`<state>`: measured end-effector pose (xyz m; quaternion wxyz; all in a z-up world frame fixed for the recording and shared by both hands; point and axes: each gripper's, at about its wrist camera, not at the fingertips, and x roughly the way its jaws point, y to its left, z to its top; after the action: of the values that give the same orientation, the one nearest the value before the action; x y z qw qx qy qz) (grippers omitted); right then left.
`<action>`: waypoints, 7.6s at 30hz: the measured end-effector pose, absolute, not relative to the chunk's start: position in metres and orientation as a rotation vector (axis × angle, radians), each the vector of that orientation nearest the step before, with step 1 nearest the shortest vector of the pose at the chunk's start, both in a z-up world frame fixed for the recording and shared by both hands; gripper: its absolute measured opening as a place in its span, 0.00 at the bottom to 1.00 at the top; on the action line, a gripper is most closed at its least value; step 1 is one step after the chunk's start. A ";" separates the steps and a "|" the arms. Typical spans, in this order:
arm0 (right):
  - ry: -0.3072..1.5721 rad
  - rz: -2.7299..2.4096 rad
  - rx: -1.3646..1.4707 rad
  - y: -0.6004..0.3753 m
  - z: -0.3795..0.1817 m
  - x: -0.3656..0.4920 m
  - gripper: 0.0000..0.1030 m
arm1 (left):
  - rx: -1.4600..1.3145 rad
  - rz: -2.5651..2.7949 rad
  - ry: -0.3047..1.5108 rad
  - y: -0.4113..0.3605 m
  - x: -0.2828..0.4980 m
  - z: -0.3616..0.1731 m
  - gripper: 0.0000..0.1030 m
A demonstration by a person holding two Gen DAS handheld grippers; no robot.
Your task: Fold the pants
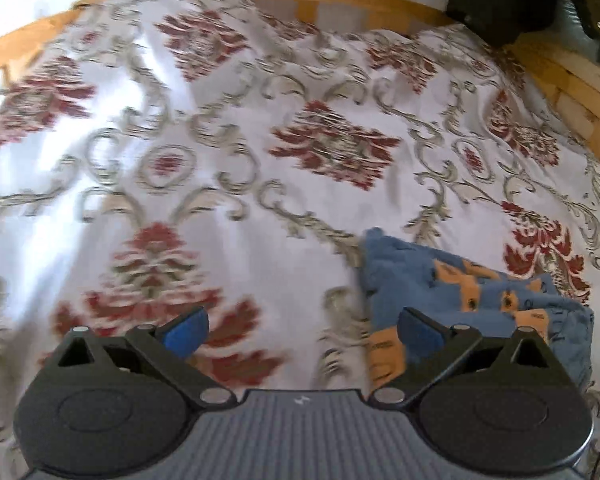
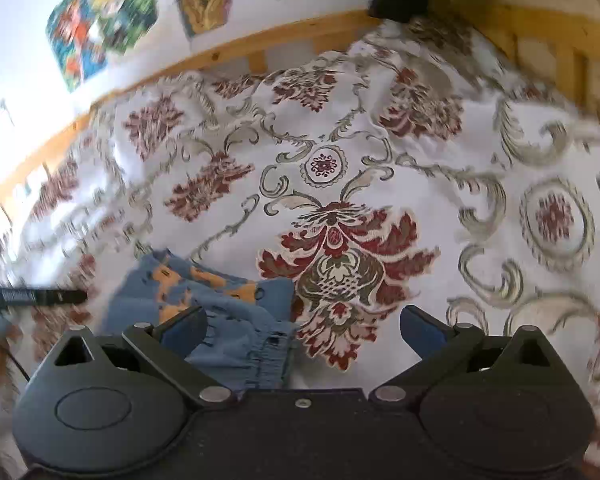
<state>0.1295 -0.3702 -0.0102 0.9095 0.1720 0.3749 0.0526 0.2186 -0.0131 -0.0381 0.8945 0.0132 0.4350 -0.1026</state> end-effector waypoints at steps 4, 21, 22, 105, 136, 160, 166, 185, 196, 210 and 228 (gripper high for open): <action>0.846 0.132 0.500 -0.379 -0.014 0.117 0.99 | 0.025 -0.154 0.936 -0.002 0.211 -0.026 1.00; 0.997 0.272 0.461 -0.357 -0.022 0.118 0.99 | 0.085 -0.234 0.984 -0.024 0.151 -0.017 1.00; 1.000 0.283 0.453 -0.358 -0.023 0.124 0.99 | 0.077 -0.242 0.987 -0.025 0.152 -0.017 1.00; 0.703 0.191 0.129 -0.297 -0.053 0.225 0.53 | -0.083 -0.368 0.924 -0.038 0.265 -0.062 0.34; 0.356 0.121 0.087 -0.258 0.048 0.013 0.99 | -0.089 -0.144 0.619 0.005 0.077 0.057 1.00; 0.418 0.096 0.091 -0.257 0.034 -0.001 0.99 | 0.041 -0.140 0.678 -0.006 0.031 0.032 1.00; 0.420 0.094 0.094 -0.258 0.033 0.000 0.99 | 0.033 -0.137 0.684 -0.004 0.032 0.032 1.00; 0.421 0.092 0.100 -0.259 0.033 0.000 0.99 | 0.031 -0.132 0.688 -0.003 0.033 0.030 1.00; 0.423 0.092 0.100 -0.259 0.033 0.000 0.99 | 0.032 -0.133 0.689 -0.003 0.033 0.030 1.00; 0.425 0.091 0.099 -0.259 0.033 0.000 0.99 | 0.023 -0.140 0.699 0.000 0.032 0.028 1.00; 0.425 0.090 0.097 -0.257 0.034 0.000 0.99 | 0.086 -0.123 0.686 -0.006 0.030 0.032 1.00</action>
<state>0.0000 -0.2568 0.0336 0.9753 0.0479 0.2108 0.0448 0.0300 -0.0065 0.0318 0.9390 0.0421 0.3360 -0.0602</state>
